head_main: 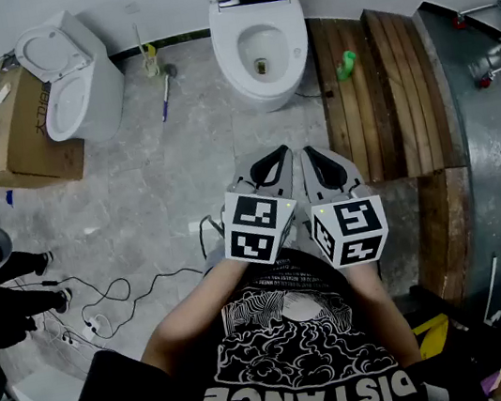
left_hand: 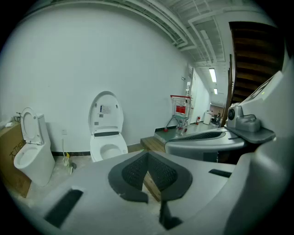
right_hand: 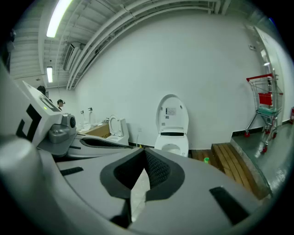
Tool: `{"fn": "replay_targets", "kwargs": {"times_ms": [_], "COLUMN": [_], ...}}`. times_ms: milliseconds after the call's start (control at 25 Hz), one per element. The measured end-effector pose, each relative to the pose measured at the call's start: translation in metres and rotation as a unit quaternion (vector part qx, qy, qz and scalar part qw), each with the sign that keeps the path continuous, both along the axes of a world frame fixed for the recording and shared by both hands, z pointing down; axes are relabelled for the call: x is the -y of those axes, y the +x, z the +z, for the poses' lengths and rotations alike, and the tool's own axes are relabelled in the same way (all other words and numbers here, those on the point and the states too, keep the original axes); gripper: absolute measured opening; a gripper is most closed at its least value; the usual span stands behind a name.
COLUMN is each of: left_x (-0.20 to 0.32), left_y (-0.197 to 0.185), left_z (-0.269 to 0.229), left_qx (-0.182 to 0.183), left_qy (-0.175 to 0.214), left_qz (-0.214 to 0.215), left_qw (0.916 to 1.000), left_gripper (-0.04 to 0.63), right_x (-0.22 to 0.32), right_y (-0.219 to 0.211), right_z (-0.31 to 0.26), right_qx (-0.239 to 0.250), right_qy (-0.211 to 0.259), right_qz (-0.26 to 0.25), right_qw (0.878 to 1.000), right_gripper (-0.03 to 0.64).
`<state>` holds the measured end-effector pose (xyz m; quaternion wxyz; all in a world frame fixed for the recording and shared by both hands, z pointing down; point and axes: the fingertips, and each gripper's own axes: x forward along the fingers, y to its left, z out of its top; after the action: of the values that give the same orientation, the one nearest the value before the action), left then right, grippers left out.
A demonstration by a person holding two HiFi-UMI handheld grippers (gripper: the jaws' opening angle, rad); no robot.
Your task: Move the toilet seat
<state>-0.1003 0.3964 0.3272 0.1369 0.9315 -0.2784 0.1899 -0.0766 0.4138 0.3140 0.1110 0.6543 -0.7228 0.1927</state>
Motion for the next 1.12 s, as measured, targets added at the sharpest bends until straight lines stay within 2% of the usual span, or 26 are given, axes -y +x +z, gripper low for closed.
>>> {"fn": "replay_targets", "kwargs": {"times_ms": [400,560,840,1120], "left_x": [-0.012,-0.01,0.011,0.051], "left_y": [0.018,0.02,0.029,0.038], "left_z": [0.006,0.01,0.012,0.021], "left_qx": [0.003,0.003,-0.003,0.0], "left_qy": [-0.001,-0.012,-0.011,-0.024], "left_qz": [-0.004,-0.011,-0.015,-0.005], "left_qw": [1.0,0.9999,0.9998,0.9997], "left_gripper": [0.011,0.011,0.011,0.011], "right_x": [-0.009,-0.009,0.005,0.044], "right_y": [0.013,0.018,0.028,0.035], "right_z": [0.005,0.01,0.016,0.028], "right_qx": [0.001,0.01,0.008,-0.005], "right_qy": [0.002,-0.003,-0.012,-0.039], "right_qz": [-0.014,-0.011,-0.008,0.0], "right_qw": [1.0,1.0,1.0,0.999], "right_gripper": [0.018,0.018,0.018,0.02]}}
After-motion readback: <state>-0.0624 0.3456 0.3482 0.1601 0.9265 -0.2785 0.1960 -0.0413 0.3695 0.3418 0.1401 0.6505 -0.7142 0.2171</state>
